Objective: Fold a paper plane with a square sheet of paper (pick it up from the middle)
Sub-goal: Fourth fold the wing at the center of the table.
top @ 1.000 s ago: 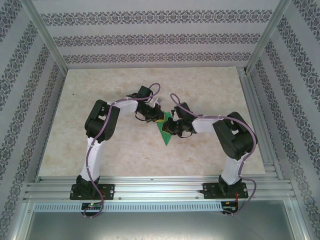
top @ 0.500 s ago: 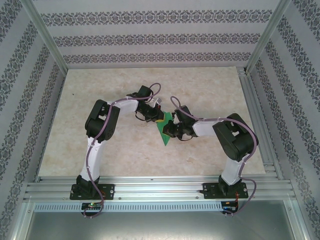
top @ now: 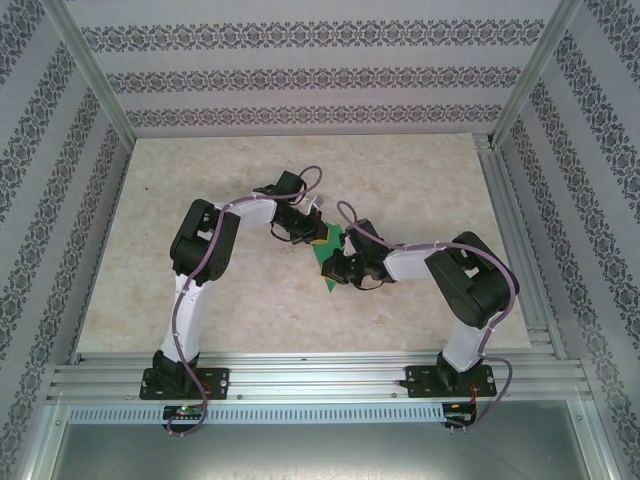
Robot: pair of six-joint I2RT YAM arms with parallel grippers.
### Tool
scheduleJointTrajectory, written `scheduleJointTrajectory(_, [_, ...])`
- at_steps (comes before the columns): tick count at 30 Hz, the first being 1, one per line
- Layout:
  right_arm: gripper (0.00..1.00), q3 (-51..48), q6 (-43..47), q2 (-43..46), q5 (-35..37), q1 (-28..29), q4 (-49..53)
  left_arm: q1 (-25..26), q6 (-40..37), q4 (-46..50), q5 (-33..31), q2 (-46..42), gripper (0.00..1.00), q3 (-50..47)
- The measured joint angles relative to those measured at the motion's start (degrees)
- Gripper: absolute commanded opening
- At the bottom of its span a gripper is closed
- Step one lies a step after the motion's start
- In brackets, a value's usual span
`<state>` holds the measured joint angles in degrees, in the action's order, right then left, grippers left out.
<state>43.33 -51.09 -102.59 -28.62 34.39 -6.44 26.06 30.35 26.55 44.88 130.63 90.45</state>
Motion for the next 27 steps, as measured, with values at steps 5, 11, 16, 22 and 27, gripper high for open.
scheduleJointTrajectory(5, [0.06, -2.3, -1.0, 1.1, 0.4, 0.0, -3.0, 0.0, -0.1, 0.4, -0.1, 0.0, 0.00, 0.2])
scheduleJointTrajectory(11, [0.06, -5.7, -3.0, 2.5, 1.0, 0.5, -7.0, 0.0, -0.1, 1.3, -0.2, 0.1, 0.00, 0.6])
scheduleJointTrajectory(16, [0.07, -7.8, -4.7, 2.6, 1.1, 1.0, -11.7, 0.0, -0.1, 1.7, -0.2, 0.1, 0.00, 0.6])
scheduleJointTrajectory(22, [0.07, -6.9, -4.7, 2.6, 1.6, 2.5, -10.0, 0.0, -0.3, 2.2, 0.0, 0.1, 0.00, 0.7])
scheduleJointTrajectory(27, [0.07, -5.6, -4.3, 4.1, 3.0, 4.6, -3.6, 0.0, -0.3, 2.3, 0.0, 0.1, 0.00, 0.7])
